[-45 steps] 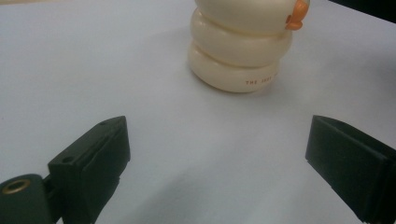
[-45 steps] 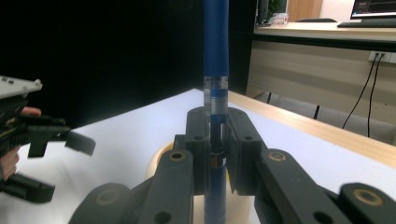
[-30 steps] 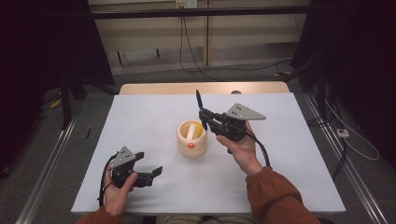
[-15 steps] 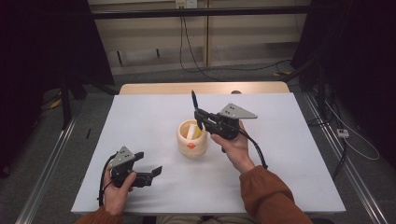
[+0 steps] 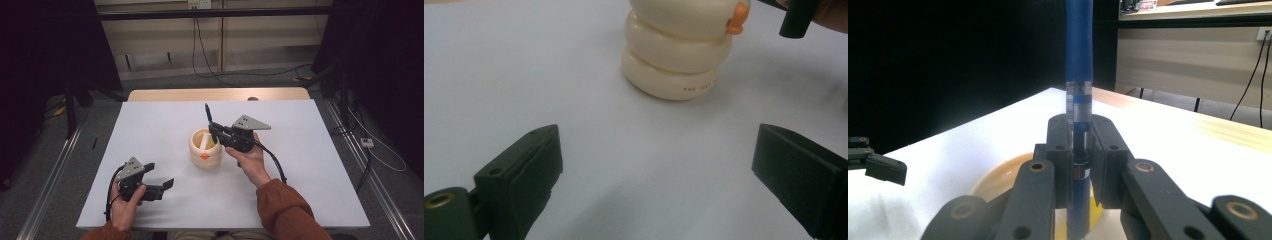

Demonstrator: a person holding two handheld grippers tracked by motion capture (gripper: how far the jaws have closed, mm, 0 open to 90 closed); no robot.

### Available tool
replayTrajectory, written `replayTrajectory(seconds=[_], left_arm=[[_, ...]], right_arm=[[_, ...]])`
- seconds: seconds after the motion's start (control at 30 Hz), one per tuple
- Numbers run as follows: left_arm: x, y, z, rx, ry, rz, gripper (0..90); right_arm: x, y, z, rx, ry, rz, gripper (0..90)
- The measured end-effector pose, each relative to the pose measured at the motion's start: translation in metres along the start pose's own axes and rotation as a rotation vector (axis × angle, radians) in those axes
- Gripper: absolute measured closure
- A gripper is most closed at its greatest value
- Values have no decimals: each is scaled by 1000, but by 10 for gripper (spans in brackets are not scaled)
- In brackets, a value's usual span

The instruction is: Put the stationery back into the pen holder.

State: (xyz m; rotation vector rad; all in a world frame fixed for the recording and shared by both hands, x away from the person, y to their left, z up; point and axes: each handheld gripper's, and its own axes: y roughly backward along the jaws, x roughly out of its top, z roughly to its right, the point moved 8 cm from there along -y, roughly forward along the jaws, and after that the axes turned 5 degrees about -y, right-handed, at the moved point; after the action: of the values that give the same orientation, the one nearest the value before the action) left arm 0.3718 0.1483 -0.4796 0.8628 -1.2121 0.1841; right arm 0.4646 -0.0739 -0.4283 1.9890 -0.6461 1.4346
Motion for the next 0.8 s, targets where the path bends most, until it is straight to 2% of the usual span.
replayTrajectory(seconds=[0.3,0.4,0.47,0.57,0.7,0.8], left_arm=[[0,0,0,-8,1,2,61],[0,0,0,-7,2,2,61],[0,0,0,-5,4,1,61],[0,0,0,-6,4,1,61],[0,0,-1,-5,4,-2,61],[-1,0,-2,0,4,-5,61]], right_arm=[[-7,3,1,-8,-2,-23,800],[-7,4,2,-19,-12,-30,762],[-7,5,4,-21,-16,-38,707],[-5,7,4,-25,-22,-36,562],[-5,10,3,-27,-11,-58,424],[-7,13,6,-59,-3,-78,301]])
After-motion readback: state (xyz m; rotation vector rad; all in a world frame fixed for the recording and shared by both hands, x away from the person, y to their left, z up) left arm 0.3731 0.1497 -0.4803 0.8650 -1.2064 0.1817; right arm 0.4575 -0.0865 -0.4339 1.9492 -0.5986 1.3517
